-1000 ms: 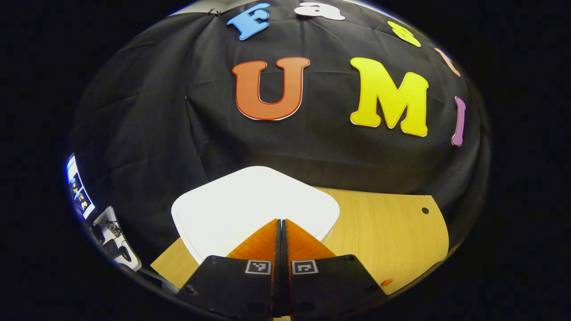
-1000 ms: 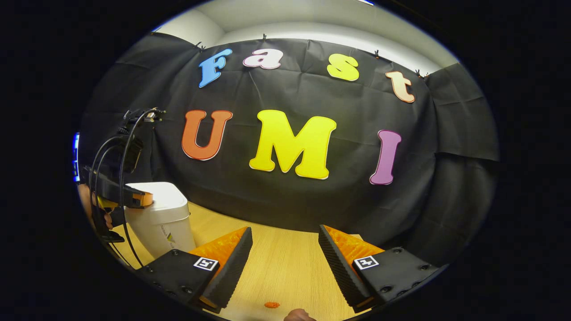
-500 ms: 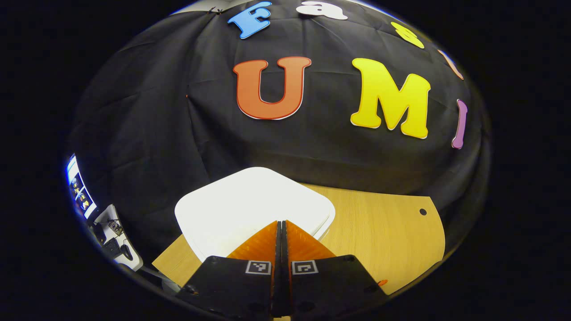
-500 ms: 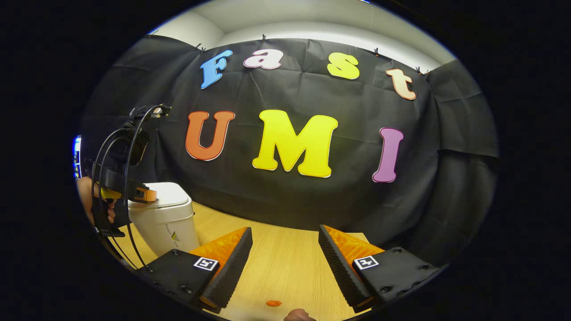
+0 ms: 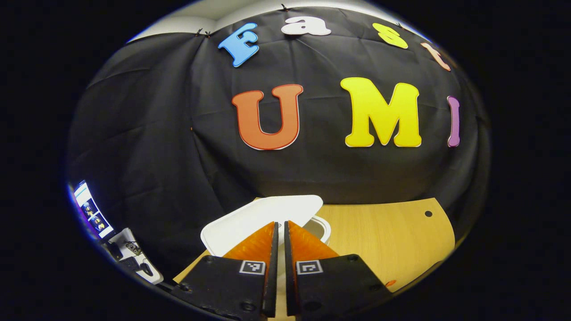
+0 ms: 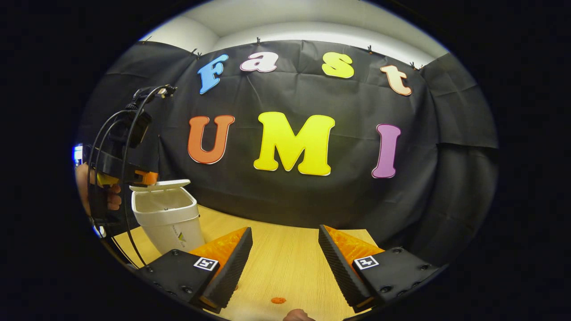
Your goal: Press the lid of the desktop garbage bin to open it, pick up the crumpled paper on the desktop and throw it into the bin, then pick up the pop can on the desktop and drop it into the bin, and finally close the garbage bin lid.
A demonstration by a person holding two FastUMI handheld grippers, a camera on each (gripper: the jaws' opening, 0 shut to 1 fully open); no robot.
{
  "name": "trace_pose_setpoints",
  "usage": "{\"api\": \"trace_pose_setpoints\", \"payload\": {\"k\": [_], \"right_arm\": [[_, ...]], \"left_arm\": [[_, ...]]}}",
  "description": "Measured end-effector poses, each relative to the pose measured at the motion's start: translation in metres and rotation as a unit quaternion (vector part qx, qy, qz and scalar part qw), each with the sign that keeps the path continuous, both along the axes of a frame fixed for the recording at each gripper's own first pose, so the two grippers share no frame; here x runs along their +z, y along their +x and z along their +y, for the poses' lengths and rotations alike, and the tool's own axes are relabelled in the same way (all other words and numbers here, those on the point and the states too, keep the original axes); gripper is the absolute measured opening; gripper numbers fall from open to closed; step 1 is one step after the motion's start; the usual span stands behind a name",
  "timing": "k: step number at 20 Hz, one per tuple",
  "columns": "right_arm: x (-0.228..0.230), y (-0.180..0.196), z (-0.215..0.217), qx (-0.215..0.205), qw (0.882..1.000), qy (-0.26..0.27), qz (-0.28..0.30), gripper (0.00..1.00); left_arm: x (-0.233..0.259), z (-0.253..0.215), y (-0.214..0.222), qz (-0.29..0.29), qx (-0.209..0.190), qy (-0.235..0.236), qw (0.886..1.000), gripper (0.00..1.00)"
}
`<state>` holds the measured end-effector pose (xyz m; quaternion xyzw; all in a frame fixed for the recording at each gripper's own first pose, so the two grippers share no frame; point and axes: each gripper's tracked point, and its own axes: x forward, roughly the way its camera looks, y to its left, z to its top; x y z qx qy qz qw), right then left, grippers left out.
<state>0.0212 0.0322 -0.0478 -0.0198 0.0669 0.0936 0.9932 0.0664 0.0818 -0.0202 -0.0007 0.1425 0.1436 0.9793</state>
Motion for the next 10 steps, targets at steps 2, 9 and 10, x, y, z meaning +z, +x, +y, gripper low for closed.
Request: {"api": "trace_pose_setpoints", "payload": {"k": [2, 9, 10], "right_arm": [[-0.003, -0.003, -0.004, -0.003, 1.000, 0.004, 0.003, 0.94], [-0.017, -0.014, -0.010, -0.008, 1.000, 0.004, 0.021, 0.94], [-0.019, -0.014, -0.011, -0.009, 1.000, 0.002, 0.023, 0.94]], "left_arm": [[0.005, -0.004, -0.004, -0.010, -0.001, 0.001, 1.000, 0.35], [0.001, -0.021, -0.018, -0.030, -0.019, -0.015, 0.999, 0.72], [0.000, -0.027, -0.019, -0.033, -0.028, -0.019, 0.999, 0.76]]}}
